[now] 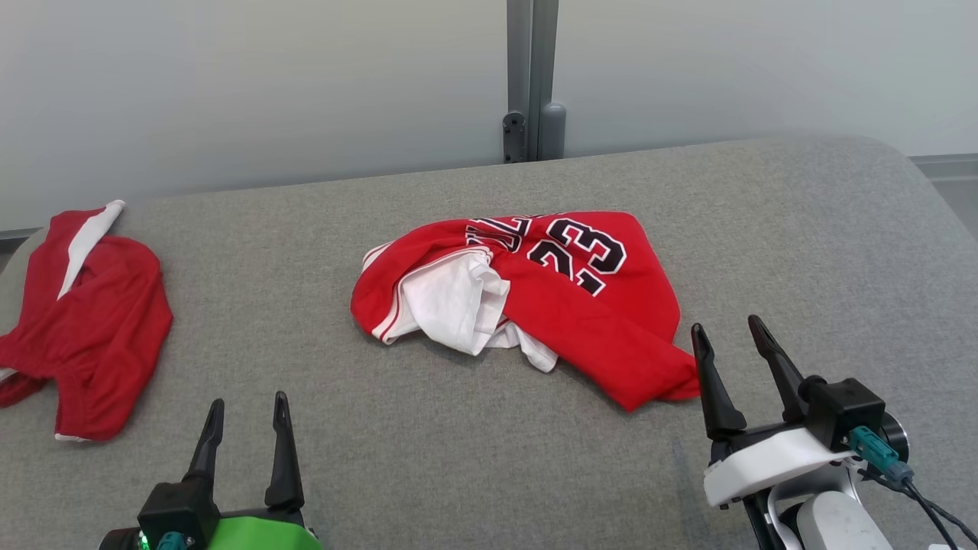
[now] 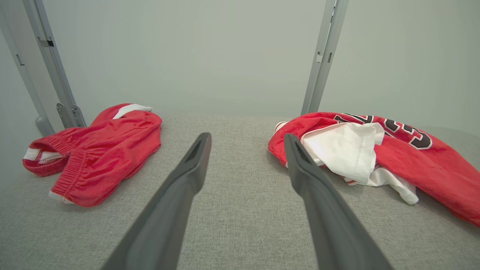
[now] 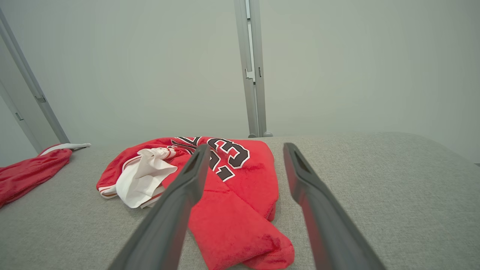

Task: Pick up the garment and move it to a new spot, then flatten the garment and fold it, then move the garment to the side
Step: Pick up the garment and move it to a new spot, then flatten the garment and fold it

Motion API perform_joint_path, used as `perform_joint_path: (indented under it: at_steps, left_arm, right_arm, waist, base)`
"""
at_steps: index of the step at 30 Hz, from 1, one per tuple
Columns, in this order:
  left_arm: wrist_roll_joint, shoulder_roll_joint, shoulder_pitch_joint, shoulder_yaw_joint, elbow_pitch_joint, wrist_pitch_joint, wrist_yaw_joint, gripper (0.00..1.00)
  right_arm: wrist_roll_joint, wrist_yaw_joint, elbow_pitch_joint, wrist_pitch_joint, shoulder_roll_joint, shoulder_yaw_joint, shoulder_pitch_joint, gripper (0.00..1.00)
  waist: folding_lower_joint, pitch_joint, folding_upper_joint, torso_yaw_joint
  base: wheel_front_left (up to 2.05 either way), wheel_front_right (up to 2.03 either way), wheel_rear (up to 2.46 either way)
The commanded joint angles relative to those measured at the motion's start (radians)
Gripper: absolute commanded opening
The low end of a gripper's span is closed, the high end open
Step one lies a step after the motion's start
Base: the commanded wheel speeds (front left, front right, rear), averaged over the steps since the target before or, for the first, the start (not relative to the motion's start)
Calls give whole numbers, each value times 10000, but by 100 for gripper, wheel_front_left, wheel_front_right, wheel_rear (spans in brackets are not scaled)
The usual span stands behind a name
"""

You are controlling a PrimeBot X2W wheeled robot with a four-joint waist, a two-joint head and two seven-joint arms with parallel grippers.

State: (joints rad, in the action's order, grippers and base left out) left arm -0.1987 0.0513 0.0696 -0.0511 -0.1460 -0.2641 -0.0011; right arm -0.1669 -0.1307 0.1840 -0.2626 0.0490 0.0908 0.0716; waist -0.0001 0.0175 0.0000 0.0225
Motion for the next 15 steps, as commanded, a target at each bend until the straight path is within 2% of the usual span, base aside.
perform_joint_path:
  at_steps: [1, 11, 15]
  left_arm:
    - [59, -7, 121, 27, -14, -5, -40, 100]
    - [3, -6, 136, -147, -24, -5, 99, 100]
    - [50, -7, 12, -345, -95, -5, 7, 100]
  right_arm:
    - [-42, -1, 22, -35, 25, 11, -111, 100]
    - [-42, -1, -8, -35, 25, 18, -127, 100]
    - [-42, -1, -37, -35, 24, -10, -117, 100]
  waist:
    - [1, 1, 0, 2]
    - [1, -48, 0, 45]
    - [1, -120, 0, 65]
  base:
    - [0, 0, 0]
    - [0, 0, 0]
    - [0, 0, 0]
